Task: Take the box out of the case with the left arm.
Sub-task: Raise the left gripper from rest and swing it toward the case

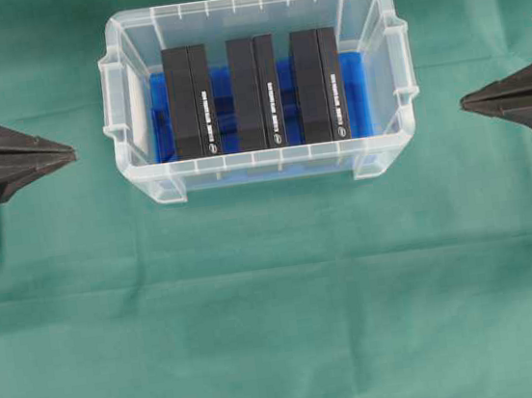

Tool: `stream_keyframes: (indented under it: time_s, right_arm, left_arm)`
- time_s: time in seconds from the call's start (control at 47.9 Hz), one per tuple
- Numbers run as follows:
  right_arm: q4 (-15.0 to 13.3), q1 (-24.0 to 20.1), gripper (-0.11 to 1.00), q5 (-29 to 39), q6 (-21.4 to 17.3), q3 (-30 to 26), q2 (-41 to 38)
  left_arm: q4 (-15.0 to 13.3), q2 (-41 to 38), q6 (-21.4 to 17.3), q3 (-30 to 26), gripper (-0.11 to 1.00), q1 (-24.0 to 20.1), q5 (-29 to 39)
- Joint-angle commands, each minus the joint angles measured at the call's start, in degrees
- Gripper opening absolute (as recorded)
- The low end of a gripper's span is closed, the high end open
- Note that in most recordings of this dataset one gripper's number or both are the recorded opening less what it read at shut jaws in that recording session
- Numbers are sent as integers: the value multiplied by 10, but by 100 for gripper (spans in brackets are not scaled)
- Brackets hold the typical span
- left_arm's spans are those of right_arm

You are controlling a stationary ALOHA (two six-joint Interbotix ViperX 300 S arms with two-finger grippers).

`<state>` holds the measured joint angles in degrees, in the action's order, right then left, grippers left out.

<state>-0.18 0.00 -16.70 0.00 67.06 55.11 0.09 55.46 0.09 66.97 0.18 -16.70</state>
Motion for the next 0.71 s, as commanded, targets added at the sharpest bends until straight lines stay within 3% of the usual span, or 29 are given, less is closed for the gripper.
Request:
stream_keyframes:
  time_s: [0.0, 0.293, 0.439, 0.522, 0.69]
  right_arm:
    - [1, 2, 1, 2, -1, -9, -6]
    - [2, 2, 1, 157, -1, -79, -18]
    - [2, 1, 1, 197, -7, -120, -10]
    - [2, 2, 1, 216, -18, -154, -9]
    - [1, 4, 1, 263, -42, -220, -18]
  left_arm:
    - [6, 1, 0, -12, 2, 0, -4]
    - [6, 14, 9, -21, 2, 1, 22]
    - [6, 23, 25, -45, 2, 3, 41]
    - [6, 26, 39, -74, 2, 4, 71]
    - [6, 23, 54, -164, 2, 4, 195]
